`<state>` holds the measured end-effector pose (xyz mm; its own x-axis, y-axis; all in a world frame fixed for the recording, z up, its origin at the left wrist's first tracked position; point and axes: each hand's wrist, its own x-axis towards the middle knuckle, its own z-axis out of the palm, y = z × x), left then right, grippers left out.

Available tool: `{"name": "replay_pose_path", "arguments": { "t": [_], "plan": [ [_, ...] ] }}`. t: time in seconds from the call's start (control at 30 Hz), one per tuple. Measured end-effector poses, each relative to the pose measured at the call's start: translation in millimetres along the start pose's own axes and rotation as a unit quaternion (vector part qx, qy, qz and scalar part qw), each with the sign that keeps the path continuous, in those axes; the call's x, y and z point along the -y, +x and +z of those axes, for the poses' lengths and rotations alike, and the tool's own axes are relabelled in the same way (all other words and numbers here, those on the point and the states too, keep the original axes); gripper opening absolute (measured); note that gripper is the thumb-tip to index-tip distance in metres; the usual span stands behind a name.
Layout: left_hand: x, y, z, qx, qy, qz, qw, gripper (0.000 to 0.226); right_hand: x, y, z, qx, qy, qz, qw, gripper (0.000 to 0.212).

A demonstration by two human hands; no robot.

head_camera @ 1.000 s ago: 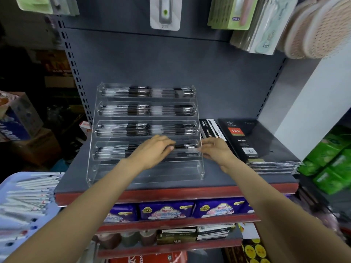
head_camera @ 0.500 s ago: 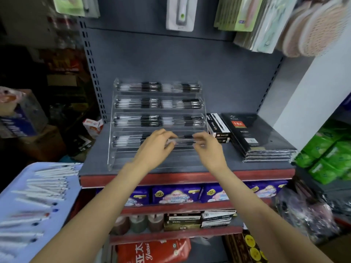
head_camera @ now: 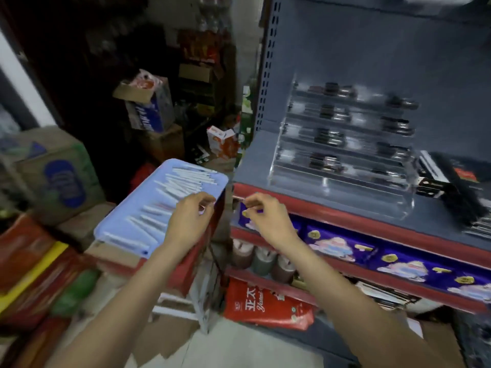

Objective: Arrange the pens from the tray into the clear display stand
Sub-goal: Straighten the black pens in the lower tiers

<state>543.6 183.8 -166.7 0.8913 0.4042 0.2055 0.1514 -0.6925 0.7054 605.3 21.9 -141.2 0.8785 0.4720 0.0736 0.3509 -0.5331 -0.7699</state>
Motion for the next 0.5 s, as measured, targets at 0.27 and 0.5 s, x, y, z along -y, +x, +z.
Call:
{"name": "replay_pose_path", "arguments": {
  "t": [0.27, 0.5],
  "plan": [
    [179, 8, -85, 0.080, 0.091, -0.087, 0.989, 0.025, 37, 37, 165, 0.147, -0.067, 0.029, 0.986, 0.033],
    [279, 26, -115, 0.254, 0.177, -0.030, 0.950, 0.030, 38, 60, 263, 0.174, -0.198, 0.085, 0.961, 0.036]
  ]
}}
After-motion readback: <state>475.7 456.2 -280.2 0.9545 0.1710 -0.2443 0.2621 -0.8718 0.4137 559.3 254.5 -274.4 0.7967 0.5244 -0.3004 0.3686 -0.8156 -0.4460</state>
